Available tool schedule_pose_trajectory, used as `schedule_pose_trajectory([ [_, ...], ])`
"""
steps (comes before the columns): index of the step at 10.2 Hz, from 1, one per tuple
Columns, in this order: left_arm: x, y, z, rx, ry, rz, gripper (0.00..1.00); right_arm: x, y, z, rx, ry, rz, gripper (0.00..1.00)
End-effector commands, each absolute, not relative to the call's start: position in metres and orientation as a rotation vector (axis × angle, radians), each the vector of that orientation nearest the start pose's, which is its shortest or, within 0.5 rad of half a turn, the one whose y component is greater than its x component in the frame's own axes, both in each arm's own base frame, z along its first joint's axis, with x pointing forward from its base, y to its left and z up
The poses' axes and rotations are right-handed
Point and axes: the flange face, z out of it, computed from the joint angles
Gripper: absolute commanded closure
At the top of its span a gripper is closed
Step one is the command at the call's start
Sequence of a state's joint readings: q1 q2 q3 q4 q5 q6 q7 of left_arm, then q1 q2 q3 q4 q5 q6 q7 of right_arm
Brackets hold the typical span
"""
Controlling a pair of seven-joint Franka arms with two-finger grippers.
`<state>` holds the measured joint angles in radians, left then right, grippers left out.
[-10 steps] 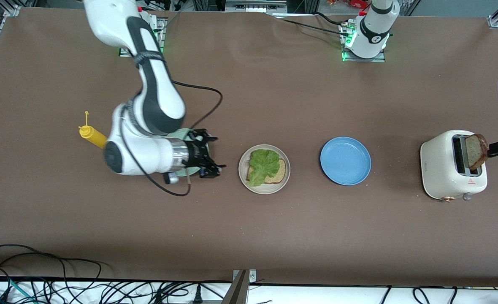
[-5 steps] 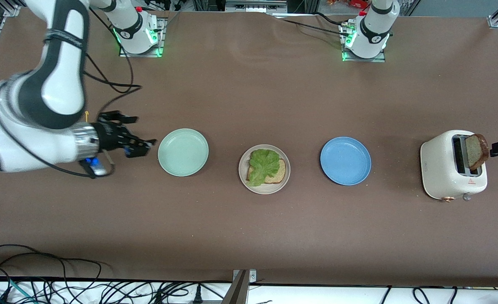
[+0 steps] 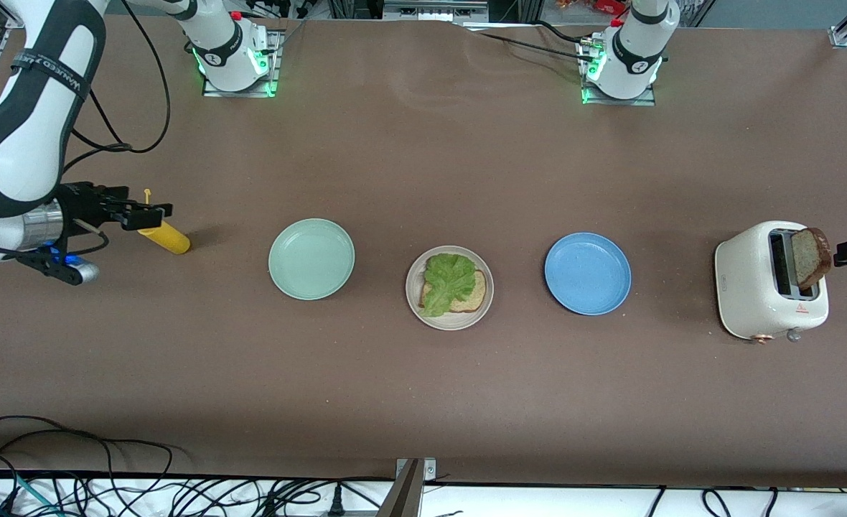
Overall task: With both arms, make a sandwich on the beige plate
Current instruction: 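Move the right gripper back toward the yellow mustard bottle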
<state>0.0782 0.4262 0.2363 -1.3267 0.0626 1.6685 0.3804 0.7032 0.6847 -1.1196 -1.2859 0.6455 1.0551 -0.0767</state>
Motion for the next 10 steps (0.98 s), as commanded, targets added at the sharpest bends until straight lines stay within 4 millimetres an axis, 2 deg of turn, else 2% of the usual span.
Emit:
schedule_pose_trajectory([
  [1, 0.646, 0.189, 0.498, -2.992, 0.153, 0.194, 0.00, 0.608, -0.032, 0.463, -2.902, 0.082, 0.731, 0.00],
  [2, 0.646, 0.189, 0.499, -2.992, 0.153, 0.192, 0.00, 0.602, -0.045, 0.461, -2.913, -0.043, 0.674, 0.00],
  [5, 0.646, 0.188, 0.498, -2.993, 0.153, 0.194, 0.00, 0.573, -0.061, 0.451, -2.981, -0.408, 0.436, 0.00],
  [7, 0.646, 0.188, 0.498, -2.993, 0.153, 0.194, 0.00, 0.553, -0.064, 0.443, -2.971, -0.579, 0.264, 0.00],
  [10, 0.647, 0.187, 0.498, -2.993, 0.156, 0.193, 0.00, 0.535, -0.093, 0.422, -2.880, -0.773, 0.076, 0.00],
])
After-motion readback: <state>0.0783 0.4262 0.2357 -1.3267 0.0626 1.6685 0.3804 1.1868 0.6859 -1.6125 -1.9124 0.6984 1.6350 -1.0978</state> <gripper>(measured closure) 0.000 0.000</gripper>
